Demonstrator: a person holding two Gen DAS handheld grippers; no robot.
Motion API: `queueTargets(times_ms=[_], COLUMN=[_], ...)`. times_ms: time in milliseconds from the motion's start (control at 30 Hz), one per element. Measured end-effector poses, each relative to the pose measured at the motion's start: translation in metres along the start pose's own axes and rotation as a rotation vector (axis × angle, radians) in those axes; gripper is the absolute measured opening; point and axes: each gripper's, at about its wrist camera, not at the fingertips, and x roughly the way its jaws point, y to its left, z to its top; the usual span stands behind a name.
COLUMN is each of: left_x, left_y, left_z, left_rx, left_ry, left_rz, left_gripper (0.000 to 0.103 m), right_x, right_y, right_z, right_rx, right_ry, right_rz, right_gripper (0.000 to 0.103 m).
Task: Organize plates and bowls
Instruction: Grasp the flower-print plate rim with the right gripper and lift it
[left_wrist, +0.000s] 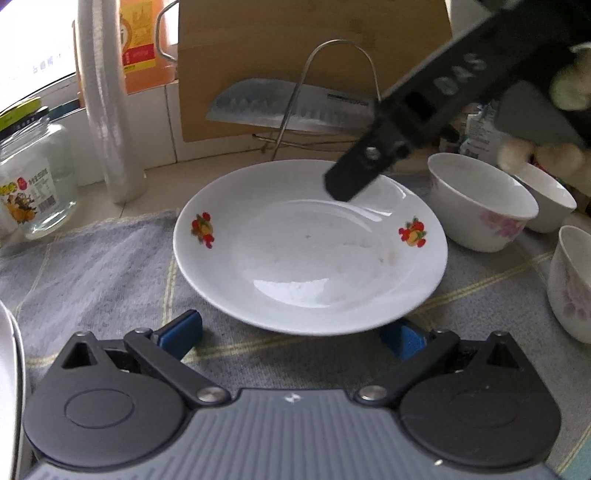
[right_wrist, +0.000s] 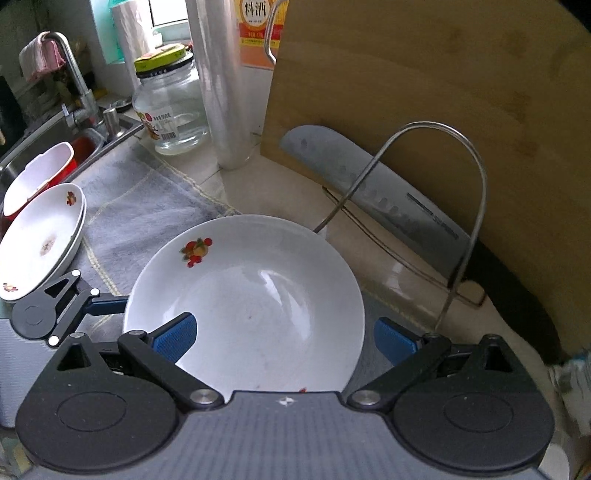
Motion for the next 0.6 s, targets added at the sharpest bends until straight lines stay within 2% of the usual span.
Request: queueTargets(times_ms=[133, 600], left_x=[0.001, -0.001], left_y=[0.001, 0.002], left_z=[-0.002, -0.005], left_rx=[0.014, 0.028], left_ry=[-0.018, -0.043], left_rz=[-0.014, -0.035], left_gripper=[0.103, 0.103], right_x=[0.015, 0.053], right_y=[-0.011, -0.016], right_z=[0.012, 0.035], right_rx=[-0.003, -0.080], right_ry=[0.030, 0.115], right_rz=[0.047, 0.101], right_gripper=[0.103, 0.103])
